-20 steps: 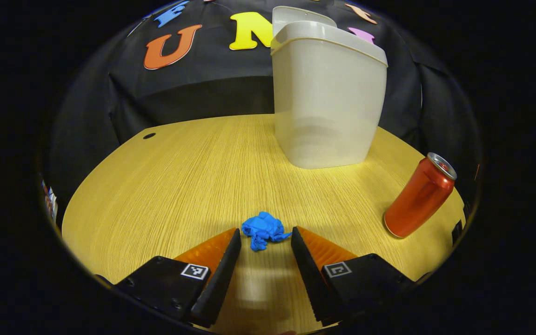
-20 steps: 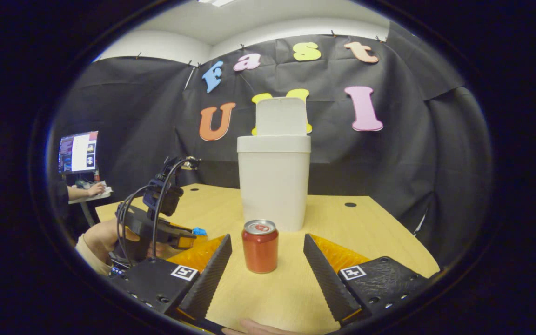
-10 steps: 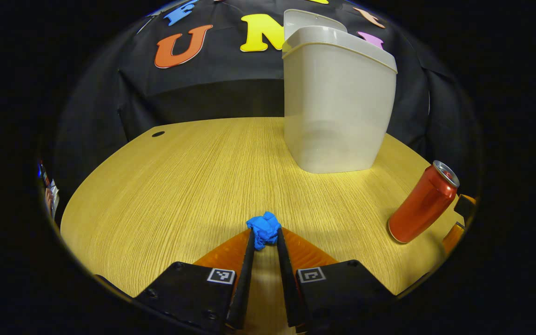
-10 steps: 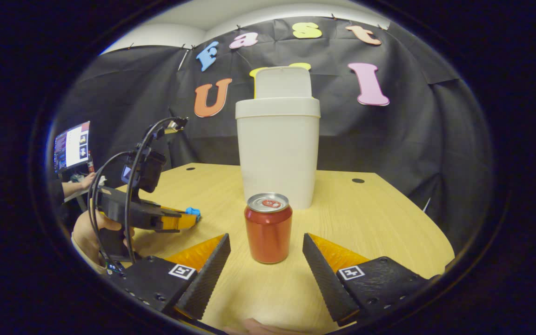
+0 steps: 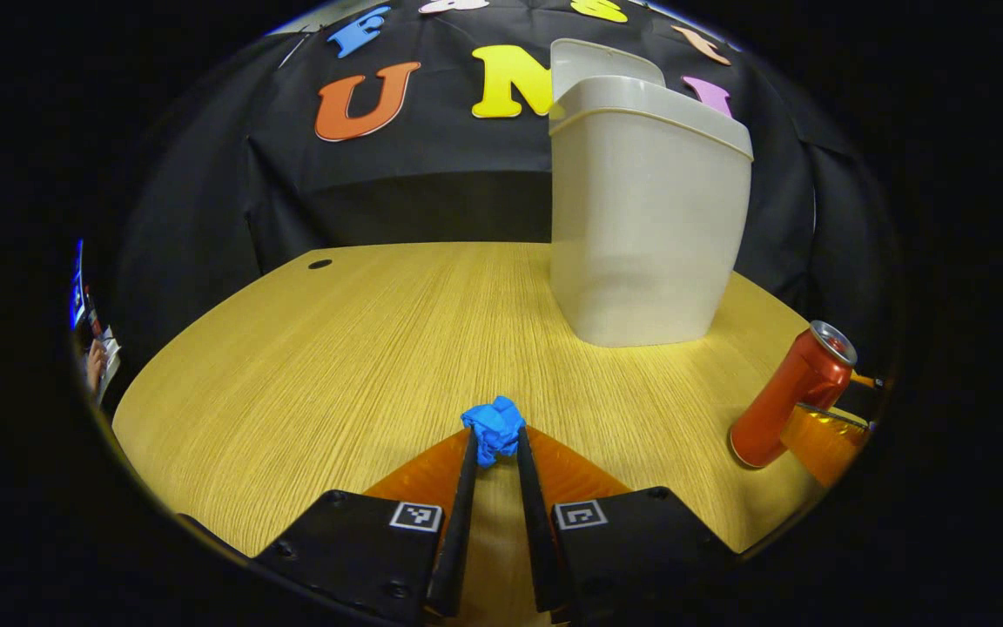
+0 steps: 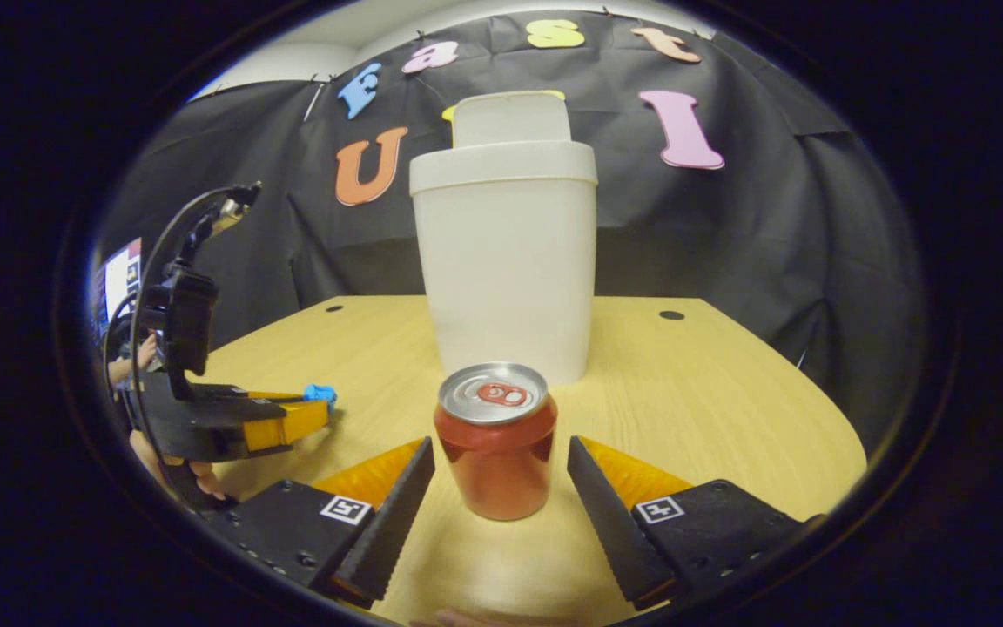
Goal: Press the lid of the desktop garbage bin to open it, pick up the crumpled paper on the desktop and throw it into the bin, then pick up the pop can on the desktop and drop it into the bin, and finally close the garbage bin lid.
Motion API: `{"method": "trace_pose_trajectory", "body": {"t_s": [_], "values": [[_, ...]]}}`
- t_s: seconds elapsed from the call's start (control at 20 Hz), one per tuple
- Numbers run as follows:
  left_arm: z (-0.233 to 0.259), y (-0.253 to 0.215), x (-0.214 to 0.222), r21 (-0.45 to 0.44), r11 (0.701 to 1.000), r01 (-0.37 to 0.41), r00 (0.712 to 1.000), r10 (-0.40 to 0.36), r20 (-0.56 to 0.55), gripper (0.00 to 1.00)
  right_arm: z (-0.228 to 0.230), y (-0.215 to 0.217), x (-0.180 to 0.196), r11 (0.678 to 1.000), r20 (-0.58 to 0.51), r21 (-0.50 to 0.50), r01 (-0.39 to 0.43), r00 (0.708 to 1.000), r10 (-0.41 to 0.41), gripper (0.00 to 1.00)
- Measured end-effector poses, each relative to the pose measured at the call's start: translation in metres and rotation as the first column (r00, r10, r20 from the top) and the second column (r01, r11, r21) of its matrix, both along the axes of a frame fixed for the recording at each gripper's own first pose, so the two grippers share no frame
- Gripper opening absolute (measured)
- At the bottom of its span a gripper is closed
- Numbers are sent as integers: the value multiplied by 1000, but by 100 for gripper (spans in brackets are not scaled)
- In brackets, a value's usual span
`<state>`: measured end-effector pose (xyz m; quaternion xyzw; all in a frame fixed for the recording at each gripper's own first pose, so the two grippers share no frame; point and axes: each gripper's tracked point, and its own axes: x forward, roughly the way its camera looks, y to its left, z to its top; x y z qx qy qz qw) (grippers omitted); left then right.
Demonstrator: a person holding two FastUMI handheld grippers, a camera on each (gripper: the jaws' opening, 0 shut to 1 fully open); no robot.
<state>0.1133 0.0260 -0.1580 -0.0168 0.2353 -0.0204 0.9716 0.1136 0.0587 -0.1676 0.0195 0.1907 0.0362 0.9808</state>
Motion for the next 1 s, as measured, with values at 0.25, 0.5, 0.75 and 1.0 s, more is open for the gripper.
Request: {"method": "trace_pose_trajectory", "body": {"t_s": [0.25,0.5,0.75,1.0], "values": [[8,4,-3,-8,1000,-17,998,18,62,33,2,-3,3,1000,-3,24,17,1000,-17,80],[37,5,0,-42,999,-24,974,33,224,33,35,-22,-18,999,60,16,40,997,-41,79],[68,0,-6,-62,998,-30,962,46,269,33,97,-50,-43,996,212,-39,82,975,-72,78],[144,-16,-18,-32,999,-32,924,41,381,33,123,-65,-69,998,272,-31,61,961,-51,78]]}}
